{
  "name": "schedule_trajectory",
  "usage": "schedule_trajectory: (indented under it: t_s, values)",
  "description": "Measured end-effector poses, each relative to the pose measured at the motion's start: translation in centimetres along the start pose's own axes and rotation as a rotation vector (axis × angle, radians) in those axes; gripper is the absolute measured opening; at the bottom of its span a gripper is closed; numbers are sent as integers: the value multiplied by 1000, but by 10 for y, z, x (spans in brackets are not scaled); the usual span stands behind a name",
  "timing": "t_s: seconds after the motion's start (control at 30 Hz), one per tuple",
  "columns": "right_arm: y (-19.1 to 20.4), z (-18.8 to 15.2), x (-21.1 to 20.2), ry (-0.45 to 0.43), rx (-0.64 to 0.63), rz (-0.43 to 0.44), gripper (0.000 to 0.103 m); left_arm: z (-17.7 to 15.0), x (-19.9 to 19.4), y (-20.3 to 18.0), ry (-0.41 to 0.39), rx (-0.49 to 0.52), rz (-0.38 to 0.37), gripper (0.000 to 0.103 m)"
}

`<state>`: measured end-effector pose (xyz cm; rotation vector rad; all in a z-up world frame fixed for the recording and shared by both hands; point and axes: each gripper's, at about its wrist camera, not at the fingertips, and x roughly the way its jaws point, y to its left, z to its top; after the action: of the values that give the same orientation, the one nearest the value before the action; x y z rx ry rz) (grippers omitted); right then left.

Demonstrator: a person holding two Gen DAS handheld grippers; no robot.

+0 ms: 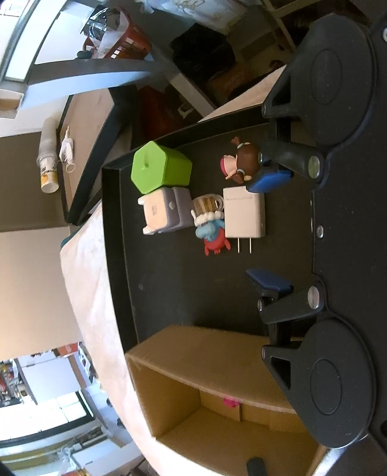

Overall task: Organize rigid objects
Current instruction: 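Move the right gripper back over the white charger plug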

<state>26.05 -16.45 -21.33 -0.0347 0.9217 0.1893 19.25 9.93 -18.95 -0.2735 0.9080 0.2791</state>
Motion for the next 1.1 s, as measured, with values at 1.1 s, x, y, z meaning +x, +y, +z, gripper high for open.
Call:
schedule_trajectory:
  t_s: [1.1]
  values:
    - [14,9,38,29,-41,-45,76,-2,0,-4,-7,14,17,9]
